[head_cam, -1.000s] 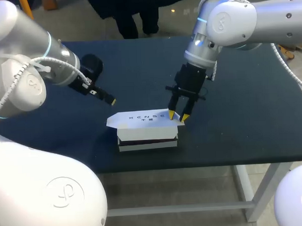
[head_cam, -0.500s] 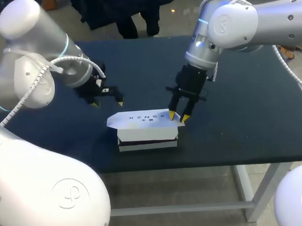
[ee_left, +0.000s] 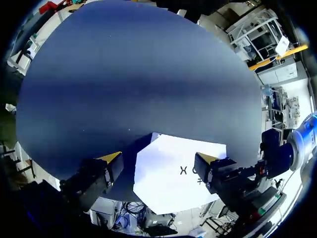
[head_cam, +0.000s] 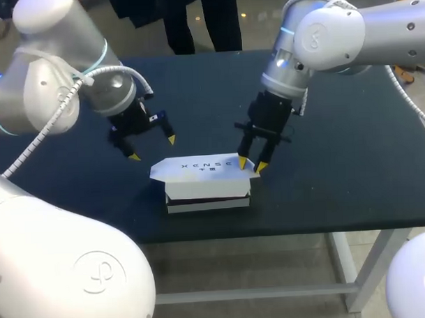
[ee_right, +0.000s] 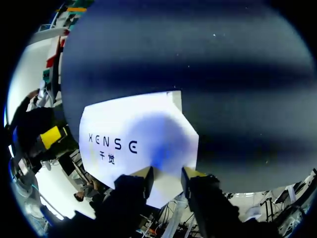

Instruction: Assemble the packaging by folding the flat box into shape, placing the metal phone stand inside, and closing the box properly

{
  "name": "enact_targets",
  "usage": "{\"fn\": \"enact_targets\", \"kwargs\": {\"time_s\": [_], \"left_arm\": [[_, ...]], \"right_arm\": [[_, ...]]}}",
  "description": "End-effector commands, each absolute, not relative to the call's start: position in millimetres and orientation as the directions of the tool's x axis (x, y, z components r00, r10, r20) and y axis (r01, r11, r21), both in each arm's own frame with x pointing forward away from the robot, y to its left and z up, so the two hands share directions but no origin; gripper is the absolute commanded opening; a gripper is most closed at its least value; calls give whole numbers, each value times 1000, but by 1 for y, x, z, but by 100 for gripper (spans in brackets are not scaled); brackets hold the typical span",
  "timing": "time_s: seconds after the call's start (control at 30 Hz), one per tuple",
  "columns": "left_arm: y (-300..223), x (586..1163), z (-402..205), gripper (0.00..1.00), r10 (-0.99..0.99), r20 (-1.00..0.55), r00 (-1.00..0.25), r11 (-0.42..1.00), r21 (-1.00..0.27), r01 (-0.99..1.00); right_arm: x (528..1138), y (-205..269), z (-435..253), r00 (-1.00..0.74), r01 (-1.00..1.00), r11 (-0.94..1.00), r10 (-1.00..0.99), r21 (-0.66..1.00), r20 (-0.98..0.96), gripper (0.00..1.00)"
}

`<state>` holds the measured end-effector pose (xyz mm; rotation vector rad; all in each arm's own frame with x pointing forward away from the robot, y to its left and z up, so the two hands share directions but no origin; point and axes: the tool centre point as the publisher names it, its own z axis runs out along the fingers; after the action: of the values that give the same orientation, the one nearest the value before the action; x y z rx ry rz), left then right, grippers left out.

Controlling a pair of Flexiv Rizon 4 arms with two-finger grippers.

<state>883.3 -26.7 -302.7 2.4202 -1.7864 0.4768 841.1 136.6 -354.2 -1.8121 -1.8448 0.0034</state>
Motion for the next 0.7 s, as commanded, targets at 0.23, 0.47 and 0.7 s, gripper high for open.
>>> {"fn": "enact_targets", "kwargs": {"time_s": [0.23,0.47,0.7], "left_arm": [[-38,894,-305,100,-905,31,423,-419,100,-903],[-37,890,-309,89,-924,30,380,-367,195,-909],[-46,874,-316,87,-946,13,324,-318,161,-934]], "right_arm": [[838,138,-355,66,927,78,929,-367,364,42],[839,137,-357,73,927,70,930,-369,361,42],[840,137,-357,75,927,69,929,-368,362,42]]}}
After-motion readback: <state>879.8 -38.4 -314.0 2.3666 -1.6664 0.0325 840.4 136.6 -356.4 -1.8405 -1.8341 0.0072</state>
